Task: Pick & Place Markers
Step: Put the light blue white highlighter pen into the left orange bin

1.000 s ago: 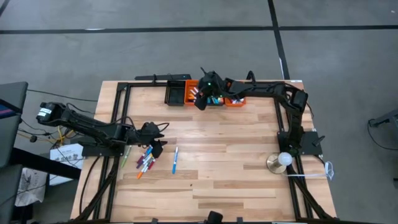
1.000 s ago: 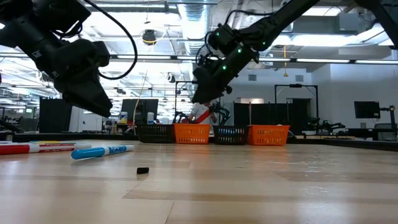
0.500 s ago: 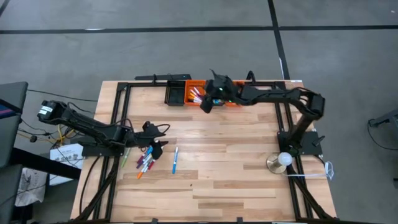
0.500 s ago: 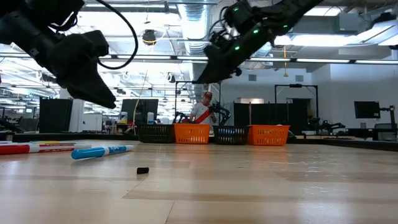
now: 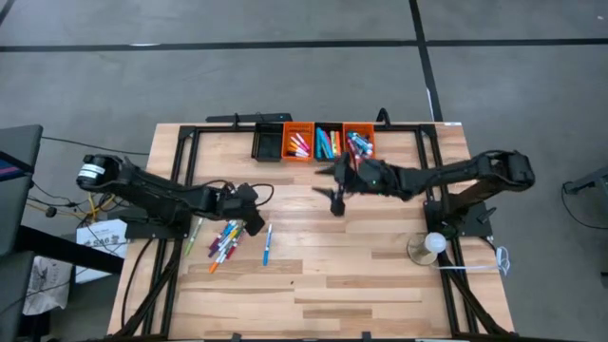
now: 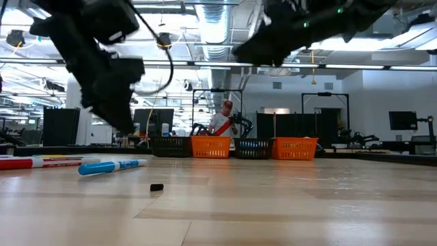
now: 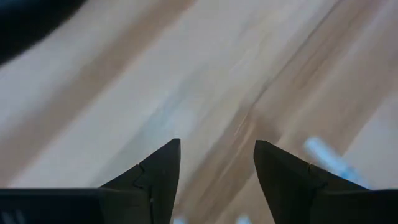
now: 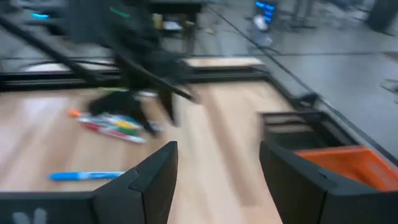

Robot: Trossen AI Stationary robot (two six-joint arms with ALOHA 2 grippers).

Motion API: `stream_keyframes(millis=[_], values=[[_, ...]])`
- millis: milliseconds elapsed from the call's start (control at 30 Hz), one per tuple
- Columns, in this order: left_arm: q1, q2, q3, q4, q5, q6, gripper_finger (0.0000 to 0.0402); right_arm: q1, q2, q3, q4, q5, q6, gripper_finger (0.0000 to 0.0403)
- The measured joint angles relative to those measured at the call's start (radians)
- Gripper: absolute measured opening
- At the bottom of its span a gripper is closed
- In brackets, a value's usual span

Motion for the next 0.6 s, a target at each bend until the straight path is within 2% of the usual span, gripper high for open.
stream_keyframes(millis=[133, 333, 600], values=[[0.021, 0.037, 0.016, -0.101, 0.092, -0.112, 0.0199, 0.088, 0.005, 0.000, 0.033, -0.002, -0.010, 0.0219], [0.010, 0.039, 0.017, -0.125, 0.170, -0.163, 0.0199, 0.146, 0.002, 0.001, 0.095, -0.001, -0.046, 0.0219], [-0.018, 0.039, 0.014, -0.227, 0.182, -0.229, 0.0199, 0.150, -0.013, 0.001, 0.106, 0.002, -0.054, 0.0219]])
